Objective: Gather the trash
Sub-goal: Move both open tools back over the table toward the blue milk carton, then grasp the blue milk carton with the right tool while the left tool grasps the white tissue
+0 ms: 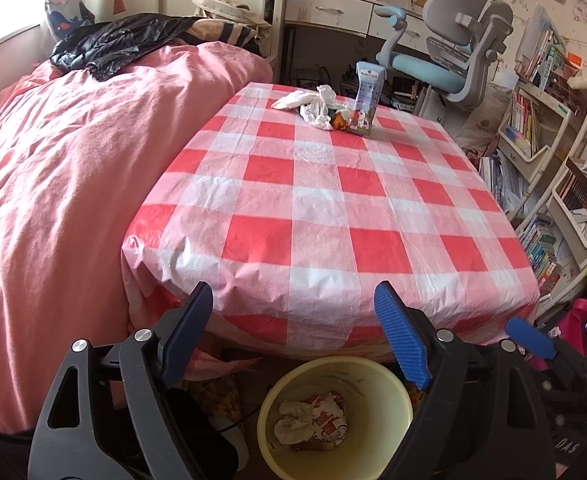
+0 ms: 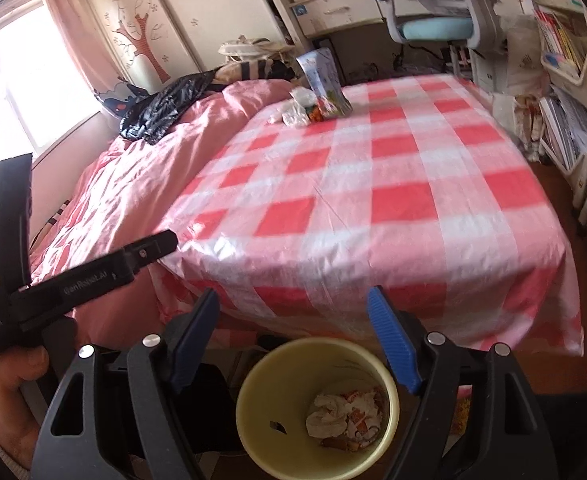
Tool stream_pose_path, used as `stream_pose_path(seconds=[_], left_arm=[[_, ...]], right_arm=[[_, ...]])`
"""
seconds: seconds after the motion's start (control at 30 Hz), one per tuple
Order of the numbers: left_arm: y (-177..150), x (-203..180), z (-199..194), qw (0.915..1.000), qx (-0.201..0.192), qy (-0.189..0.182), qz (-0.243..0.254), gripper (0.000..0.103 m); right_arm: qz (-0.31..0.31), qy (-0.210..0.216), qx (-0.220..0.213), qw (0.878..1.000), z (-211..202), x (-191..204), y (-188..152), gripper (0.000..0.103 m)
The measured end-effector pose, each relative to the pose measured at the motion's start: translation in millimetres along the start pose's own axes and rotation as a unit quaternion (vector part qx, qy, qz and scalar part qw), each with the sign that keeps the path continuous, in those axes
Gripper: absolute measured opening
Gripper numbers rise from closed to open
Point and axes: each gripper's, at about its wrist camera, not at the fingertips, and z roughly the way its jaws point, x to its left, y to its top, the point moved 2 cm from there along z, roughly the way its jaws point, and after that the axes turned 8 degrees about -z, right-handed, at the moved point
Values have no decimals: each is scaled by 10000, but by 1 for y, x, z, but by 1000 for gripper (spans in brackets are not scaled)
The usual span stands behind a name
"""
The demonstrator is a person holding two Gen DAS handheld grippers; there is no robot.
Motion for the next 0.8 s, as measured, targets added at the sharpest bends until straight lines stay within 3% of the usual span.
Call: stream_pose_path(seconds=[0.17, 0.3, 0.57, 0.8], left_arm=[[32, -2, 1, 9997, -210, 0, 92, 81], [71, -8, 24, 9992, -243, 122, 300, 81], [148, 9, 103, 9992, -78, 379, -49, 81], [201, -5, 169, 9997, -77, 110, 189, 81]], right_arm=[[-476, -128, -220, 9985, 6, -10, 55, 78], [-505, -230, -290, 9980, 28, -34, 100, 78], [-718, -282, -7, 9970, 120, -57, 146, 78], [-1022, -277, -135, 9943, 188, -65, 185, 78]])
